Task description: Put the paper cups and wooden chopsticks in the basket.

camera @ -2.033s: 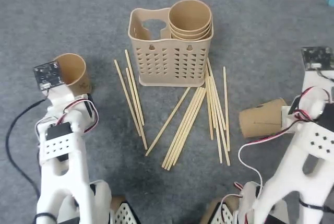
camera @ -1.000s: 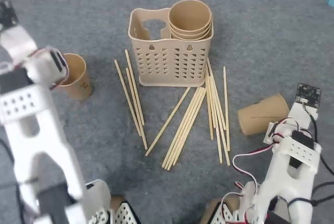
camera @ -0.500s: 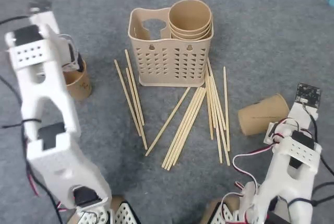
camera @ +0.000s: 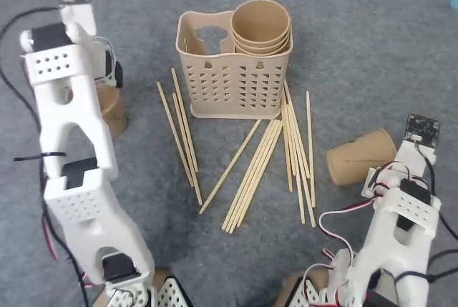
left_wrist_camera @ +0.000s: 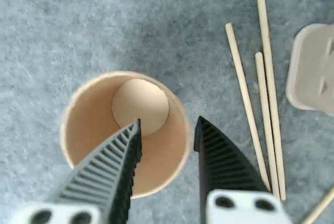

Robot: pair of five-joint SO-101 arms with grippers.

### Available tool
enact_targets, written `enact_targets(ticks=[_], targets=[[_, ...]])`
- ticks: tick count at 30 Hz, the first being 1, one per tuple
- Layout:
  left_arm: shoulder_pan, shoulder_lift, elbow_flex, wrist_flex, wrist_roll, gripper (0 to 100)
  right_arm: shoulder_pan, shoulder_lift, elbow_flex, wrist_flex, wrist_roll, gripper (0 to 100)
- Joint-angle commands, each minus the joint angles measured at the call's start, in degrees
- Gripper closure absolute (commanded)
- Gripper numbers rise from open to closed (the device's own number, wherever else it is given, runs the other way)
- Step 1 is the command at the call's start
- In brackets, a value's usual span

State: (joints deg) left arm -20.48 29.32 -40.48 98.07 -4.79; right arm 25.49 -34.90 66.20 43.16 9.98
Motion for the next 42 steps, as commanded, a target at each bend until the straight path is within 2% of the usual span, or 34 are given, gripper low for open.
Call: enact_targets(ticks=[1, 8, 12, 14, 17, 21, 31, 36, 42], targets=[[0.26, -0.88, -4.09, 1.05, -0.44, 84, 0.4, 0.48, 0.18, -0.66, 0.7, 99.0], [2.11, 0.35, 3.56, -2.55, -3.6, 84, 0.4, 0.48, 0.18, -0.75, 0.7, 99.0], [2.2, 2.55, 6.11, -5.63, -1.76, 84, 0.4, 0.48, 0.18, -0.84, 0.7, 99.0], [2.11, 4.13, 6.29, -6.68, -0.44, 88, 0.4, 0.48, 0.18, -0.84, 0.7, 99.0], [2.11, 5.8, 5.93, -7.03, -0.09, 99, 0.4, 0.57, 0.18, -0.92, 0.7, 99.0], [2.29, 4.22, 6.02, -6.33, 0.18, 99, 0.31, 0.57, 0.18, -1.1, 0.7, 99.0], [2.46, -13.19, 5.93, 0.88, 0.18, 99, 0.31, 0.57, 0.18, -1.1, 0.7, 99.0], [3.16, -23.91, 6.29, 0.7, 0.88, 99, 0.31, 0.57, 0.18, -1.1, 0.7, 99.0], [5.63, -34.11, 5.93, -2.99, 6.68, 99, 0.31, 0.57, 0.18, -1.1, 0.7, 99.1]])
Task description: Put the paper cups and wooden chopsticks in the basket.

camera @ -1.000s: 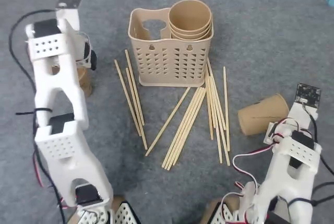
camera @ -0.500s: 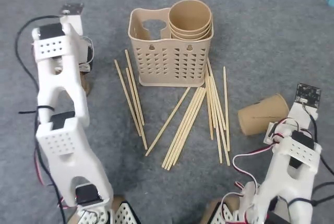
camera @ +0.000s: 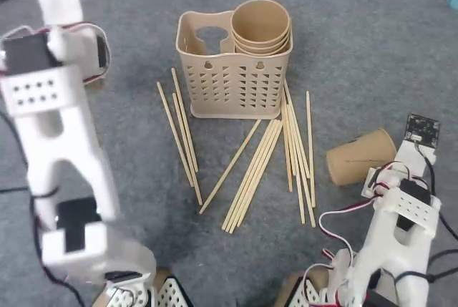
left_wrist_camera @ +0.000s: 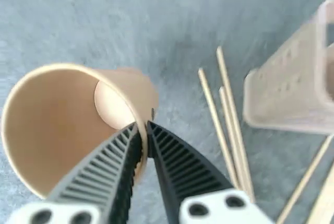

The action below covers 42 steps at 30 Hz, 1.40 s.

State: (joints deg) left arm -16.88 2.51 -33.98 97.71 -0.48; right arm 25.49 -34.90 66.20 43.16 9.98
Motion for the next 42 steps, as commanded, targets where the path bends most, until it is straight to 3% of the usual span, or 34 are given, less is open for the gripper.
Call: enact_targets(ticks=[1, 12, 21, 31, 42], targets=[[2.99, -8.97, -0.57, -3.78, 3.08, 99, 0.31, 0.57, 0.18, -1.1, 0.7, 99.1], [23.12, -15.65, -0.48, -21.01, 14.95, 99, 0.31, 0.57, 0.26, -1.01, 0.7, 99.1], [34.37, -13.63, -0.57, -34.81, 15.12, 99, 0.4, 0.57, 0.26, -1.01, 0.7, 99.1], [36.22, 3.25, -8.66, -34.37, 15.3, 99, 0.31, 0.57, 0.26, -1.19, 0.7, 99.1], [38.77, 16.09, -30.55, -17.67, 14.15, 99, 0.31, 0.57, 0.26, -2.15, 0.7, 99.0]])
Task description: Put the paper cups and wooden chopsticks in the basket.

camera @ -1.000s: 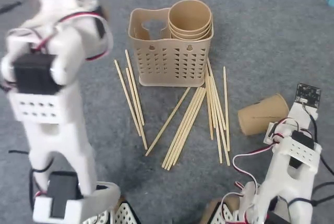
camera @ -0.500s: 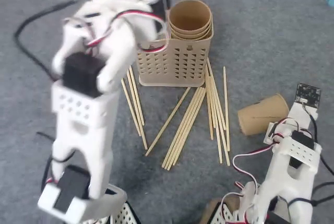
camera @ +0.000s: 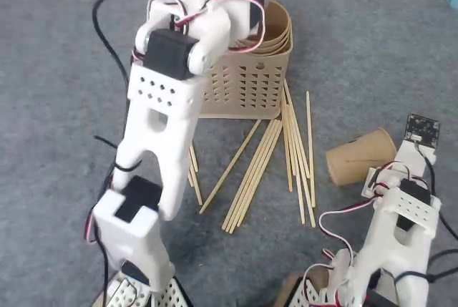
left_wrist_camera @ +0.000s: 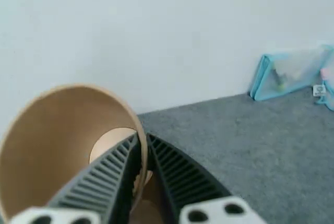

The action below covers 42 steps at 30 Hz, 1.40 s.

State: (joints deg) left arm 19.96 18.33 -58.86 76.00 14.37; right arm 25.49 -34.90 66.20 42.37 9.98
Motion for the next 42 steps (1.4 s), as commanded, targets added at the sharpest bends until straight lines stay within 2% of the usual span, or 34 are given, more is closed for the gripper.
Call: enact_targets(ticks=[1, 13, 15, 20, 22, 26, 29, 31, 36, 42], targets=[[2.9, 1.14, -6.46, 5.19, -1.67, 99, 0.22, 0.57, 0.26, -1.36, 0.7, 99.0], [2.81, 5.8, -7.78, 5.98, -3.6, 98, -0.66, 0.57, 0.35, -1.1, 0.7, 99.1], [2.37, 5.8, -10.07, 7.56, -3.6, 94, -0.66, 0.57, 0.35, -1.1, 0.7, 99.1], [1.05, 5.8, -21.23, 15.21, -1.05, 69, -0.75, 0.57, 0.35, -1.19, 0.7, 99.1], [0.0, 5.8, -26.95, 16.88, 0.35, 69, -0.75, 0.57, 0.35, -1.19, 0.7, 99.1], [-2.29, 5.27, -37.93, 21.01, -3.08, 72, -0.75, 0.57, 0.35, -1.19, 0.7, 99.1], [-4.92, -0.35, -35.38, 24.7, -4.48, 75, -0.75, 0.57, 0.35, -1.19, 0.7, 99.1], [-9.14, -4.92, -31.43, 24.88, -4.4, 77, -0.75, 0.57, 0.35, -1.1, 0.7, 99.1], [-22.51, -19.34, -16.48, 24.7, -4.4, 83, -0.84, 0.57, 0.35, -1.1, 0.7, 99.1], [-31.12, -40.26, 5.05, 24.62, -4.75, 84, -0.92, 0.57, 0.35, -1.01, 0.7, 99.1]])
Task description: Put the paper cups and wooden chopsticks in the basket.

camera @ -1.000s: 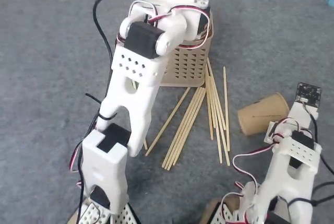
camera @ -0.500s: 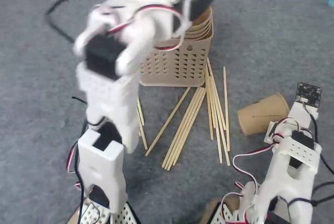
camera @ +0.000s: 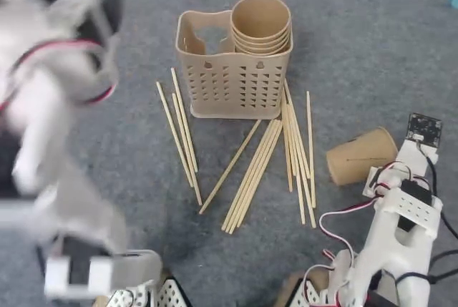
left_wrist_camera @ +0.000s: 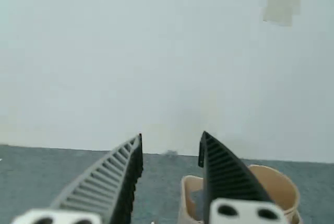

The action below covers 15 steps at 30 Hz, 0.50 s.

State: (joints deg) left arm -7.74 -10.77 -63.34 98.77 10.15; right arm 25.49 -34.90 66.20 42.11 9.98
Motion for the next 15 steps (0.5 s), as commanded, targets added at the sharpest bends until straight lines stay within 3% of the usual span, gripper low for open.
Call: enact_targets(ticks=[1, 9, 15], targets=[[-4.84, -14.42, 13.23, 1.76, -0.53, 84, -0.92, 0.57, 0.44, -0.75, 0.7, 99.1], [-14.86, -32.26, 47.25, 1.23, -0.62, 84, -0.66, -0.13, 0.09, 0.48, 0.7, 99.0], [-21.1, -39.3, 82.24, -13.89, -0.44, 84, -0.57, 0.4, -18.2, 20.88, 3.25, 99.0]])
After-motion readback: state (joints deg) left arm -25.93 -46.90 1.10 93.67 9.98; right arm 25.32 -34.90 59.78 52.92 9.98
